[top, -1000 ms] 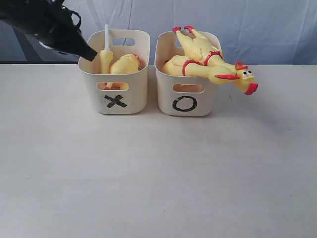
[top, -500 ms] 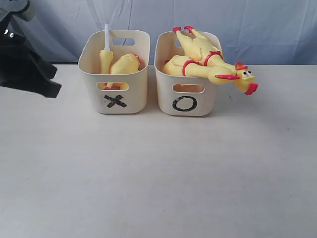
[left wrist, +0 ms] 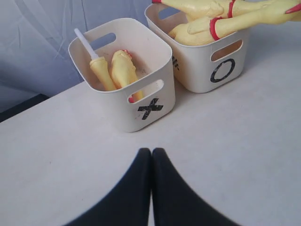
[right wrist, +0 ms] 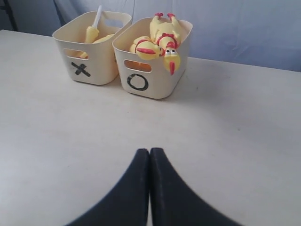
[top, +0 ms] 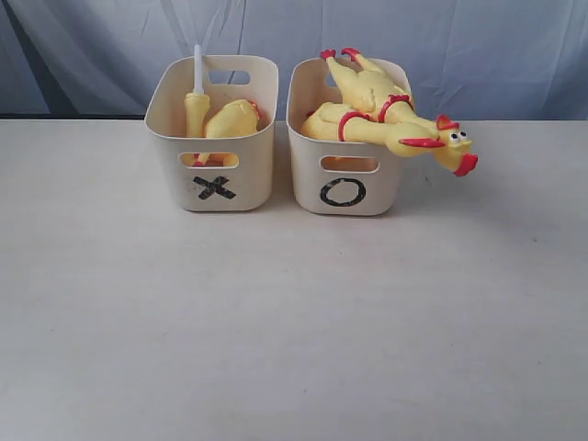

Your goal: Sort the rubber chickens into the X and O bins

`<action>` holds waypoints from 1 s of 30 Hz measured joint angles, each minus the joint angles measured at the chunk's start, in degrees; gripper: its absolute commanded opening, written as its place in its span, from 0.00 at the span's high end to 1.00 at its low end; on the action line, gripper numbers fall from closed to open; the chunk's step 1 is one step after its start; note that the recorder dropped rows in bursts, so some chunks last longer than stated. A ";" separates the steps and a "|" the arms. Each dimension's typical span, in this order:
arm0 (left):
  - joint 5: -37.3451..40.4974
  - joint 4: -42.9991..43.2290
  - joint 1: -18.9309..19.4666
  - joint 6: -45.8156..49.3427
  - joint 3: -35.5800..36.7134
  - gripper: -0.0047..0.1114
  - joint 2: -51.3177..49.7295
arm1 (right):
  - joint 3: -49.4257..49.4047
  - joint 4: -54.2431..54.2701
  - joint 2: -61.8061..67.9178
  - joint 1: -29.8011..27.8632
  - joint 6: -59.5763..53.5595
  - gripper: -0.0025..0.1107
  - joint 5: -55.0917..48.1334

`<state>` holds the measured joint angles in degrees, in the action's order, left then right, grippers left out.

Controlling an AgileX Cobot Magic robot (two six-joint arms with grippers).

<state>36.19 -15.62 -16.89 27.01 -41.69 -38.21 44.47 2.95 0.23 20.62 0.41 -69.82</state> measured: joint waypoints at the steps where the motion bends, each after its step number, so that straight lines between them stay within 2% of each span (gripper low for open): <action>1: 0.00 0.09 0.00 0.00 0.00 0.96 0.27 | 0.00 0.78 0.00 -0.10 0.00 0.99 0.00; 10: 0.00 0.54 0.25 0.00 0.00 0.96 2.13 | 0.00 5.13 0.00 -0.32 0.00 0.99 0.00; 23: 0.00 0.87 7.34 0.10 0.00 0.96 15.64 | -0.37 7.73 0.00 -0.61 0.00 0.99 0.00; 26: 0.00 0.87 9.39 0.10 0.00 0.96 18.55 | -1.35 7.98 0.00 -2.91 0.00 0.99 -0.17; 30: 0.00 0.97 10.84 0.10 0.00 0.96 21.11 | -1.64 8.09 0.00 -9.41 0.00 0.99 -0.26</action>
<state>36.19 -14.65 -6.05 27.11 -41.69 -17.11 42.83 11.04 0.23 11.21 0.41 -70.09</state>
